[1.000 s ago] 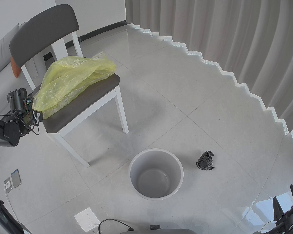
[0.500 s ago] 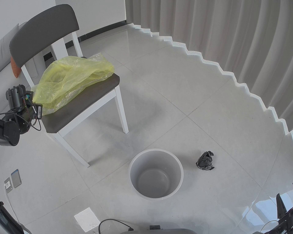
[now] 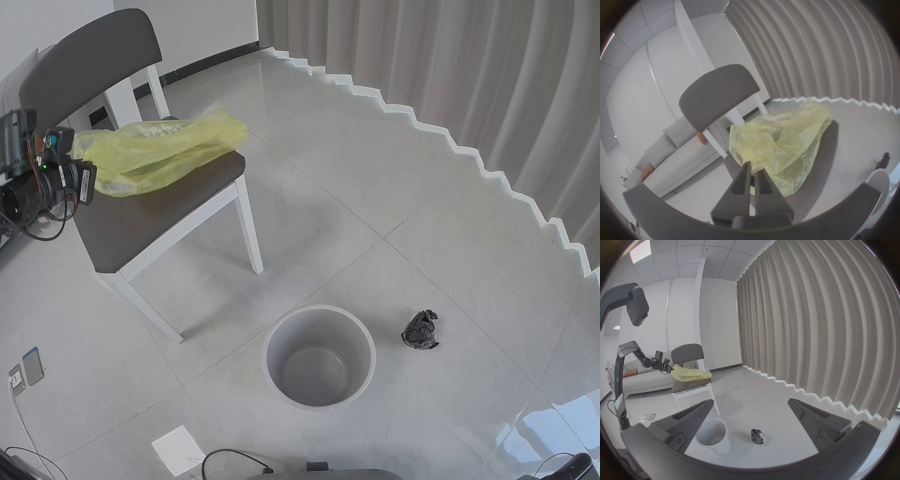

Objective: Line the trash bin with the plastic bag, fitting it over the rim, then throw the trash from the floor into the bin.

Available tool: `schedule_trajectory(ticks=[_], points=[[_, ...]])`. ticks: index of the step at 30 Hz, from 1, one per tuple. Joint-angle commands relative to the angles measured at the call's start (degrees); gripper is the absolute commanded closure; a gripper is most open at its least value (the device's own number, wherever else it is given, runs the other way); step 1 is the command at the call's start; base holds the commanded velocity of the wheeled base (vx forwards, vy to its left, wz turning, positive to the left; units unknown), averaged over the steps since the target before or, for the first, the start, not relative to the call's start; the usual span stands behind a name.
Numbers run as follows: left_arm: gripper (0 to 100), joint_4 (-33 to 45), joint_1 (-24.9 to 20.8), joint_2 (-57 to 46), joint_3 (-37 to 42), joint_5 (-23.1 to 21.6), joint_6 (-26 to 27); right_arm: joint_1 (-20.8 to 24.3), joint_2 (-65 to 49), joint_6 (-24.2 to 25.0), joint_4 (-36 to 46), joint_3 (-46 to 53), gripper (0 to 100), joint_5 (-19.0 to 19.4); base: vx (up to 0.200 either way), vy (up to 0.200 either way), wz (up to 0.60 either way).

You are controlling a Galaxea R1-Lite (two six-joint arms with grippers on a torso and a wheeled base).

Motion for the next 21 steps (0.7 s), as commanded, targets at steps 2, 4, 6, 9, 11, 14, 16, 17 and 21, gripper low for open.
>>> schedule_trajectory(ticks=[2,4,6,9,11,14,16,17,21], points=[[100,28.07,-20.99,-12.49,-23.27,2.54,12.03,1.56,27.3,-0.62,-1.13,-16.95,0,2.26,0.0,0.0,0.0],[100,31.06,-24.6,-12.32,-26.52,4.83,15.02,3.32,30.99,-0.54,-2.1,-18.89,0,2.26,0.0,0.0,0.0],[100,33.43,-27.85,-11.96,-29.15,7.64,18.27,4.73,34.51,-0.62,-3.85,-20.29,0,2.08,0.0,0.0,0.0],[100,36.42,-32.51,-11.26,-32.85,12.12,24.33,5.08,39.61,-0.71,-6.49,-22.93,0,2.26,0.0,0.0,0.0],[100,38.27,-35.06,-10.65,-35.31,14.32,28.91,5.25,42.77,-0.89,-7.11,-25.13,0,2.26,0.0,0.0,0.0],[100,40.11,-39.72,-9.77,-37.77,18.01,34.53,6.05,47.87,-0.71,-7.19,-28.91,0,2.34,0.0,0.0,0.0],[100,40.29,-43.32,-9.68,-38.03,20.82,36.38,6.31,50.59,-0.54,-7.11,-31.02,0,2.43,0.0,0.0,0.0],[100,40.29,-44.64,-9.68,-37.94,22.14,36.82,6.31,51.56,-0.54,-7.19,-31.72,0,2.52,0.0,0.0,0.0],[100,40.29,-51.58,-9.5,-36.45,27.77,37.25,6.22,55.52,-0.01,-7.19,-34.18,0,6.12,0.0,0.0,0.0]])
